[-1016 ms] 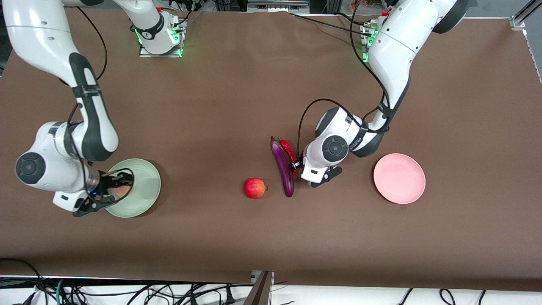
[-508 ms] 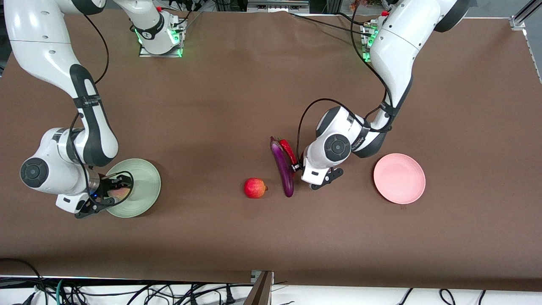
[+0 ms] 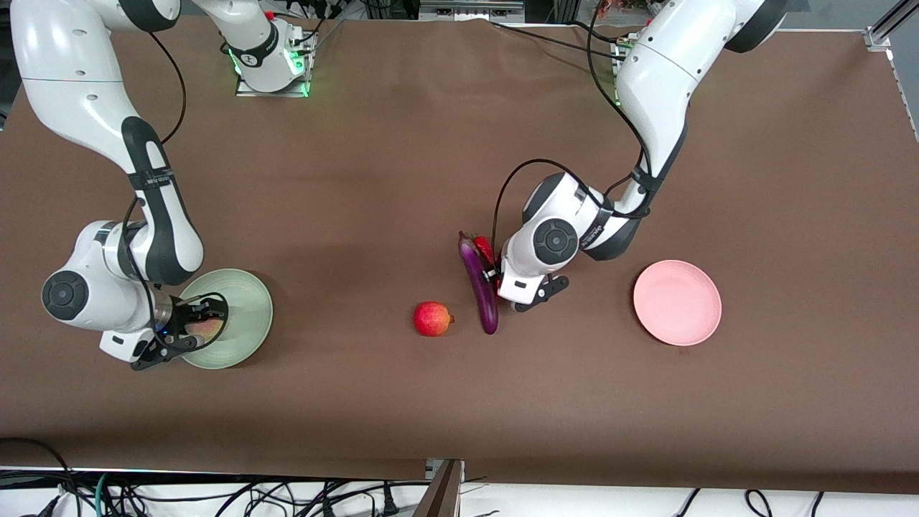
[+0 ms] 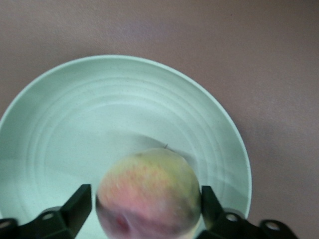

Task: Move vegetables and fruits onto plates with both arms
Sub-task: 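Carry the peach to the green plate while the left gripper grasps the chili, then lower the peach onto the green plate and open the right gripper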

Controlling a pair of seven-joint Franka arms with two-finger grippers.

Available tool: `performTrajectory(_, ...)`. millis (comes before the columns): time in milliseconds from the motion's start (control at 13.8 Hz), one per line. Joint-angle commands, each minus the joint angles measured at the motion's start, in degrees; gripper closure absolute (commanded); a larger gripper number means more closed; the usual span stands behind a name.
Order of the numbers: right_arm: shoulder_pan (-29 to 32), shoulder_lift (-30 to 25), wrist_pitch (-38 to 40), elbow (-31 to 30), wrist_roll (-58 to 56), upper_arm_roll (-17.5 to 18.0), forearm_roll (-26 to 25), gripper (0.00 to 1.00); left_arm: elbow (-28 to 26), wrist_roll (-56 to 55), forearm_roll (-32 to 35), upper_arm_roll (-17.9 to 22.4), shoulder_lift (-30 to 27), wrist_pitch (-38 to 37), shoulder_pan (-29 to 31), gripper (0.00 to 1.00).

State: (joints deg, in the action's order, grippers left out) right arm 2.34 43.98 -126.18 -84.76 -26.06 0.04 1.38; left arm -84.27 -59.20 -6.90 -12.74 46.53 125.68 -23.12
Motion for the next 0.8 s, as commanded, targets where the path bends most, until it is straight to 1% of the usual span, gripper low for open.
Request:
performTrajectory(0, 0.5, -2.5, 3.4, 0.0, -0.4, 1.4, 1.6, 0.0, -1.2, 0.2, -1.1, 0.5, -0.2, 0.1, -0.3, 0.26)
performTrajectory(73, 0.3, -3.4, 4.5, 0.2, 0.3, 2.5, 1.5, 0.0, -1.2, 0.2, -1.2, 0.5, -0.1, 0.2, -0.4, 0.26)
performTrajectory(145, 0.3, -4.0, 5.5, 1.9, 1.2, 3.4, 1.6, 0.0, -1.2, 0.1, -1.2, 0.5, 0.0, 0.4, -0.5, 0.28)
performTrajectory(290, -0.8, -4.0, 10.0, 4.7, 3.8, 3.5, 1.5, 0.0, -1.2, -0.2, -1.3, 0.5, 0.5, 1.5, -1.2, 0.3)
performTrajectory(363, -1.6, -4.0, 10.8, 5.5, 5.3, 3.5, 1.5, 0.0, -1.2, -0.3, -1.4, 0.5, 0.9, 1.8, -1.3, 0.31)
performTrajectory(435, -2.9, -4.0, 10.8, 5.6, 7.1, 3.5, 1.5, 0.01, -1.1, -1.0, -1.4, 0.5, 1.2, 2.4, -2.3, 0.33)
performTrajectory(581, -5.7, -4.0, 10.7, 5.5, 13.1, 3.5, 1.5, 0.0, -1.2, -2.3, -1.4, 0.5, 1.7, 3.8, -3.2, 0.34)
performTrajectory(726, -9.0, -4.0, 10.3, 5.5, 19.8, 3.5, 1.6, 0.0, -1.2, -2.3, -1.3, 0.5, 1.8, 4.0, -3.3, 0.41)
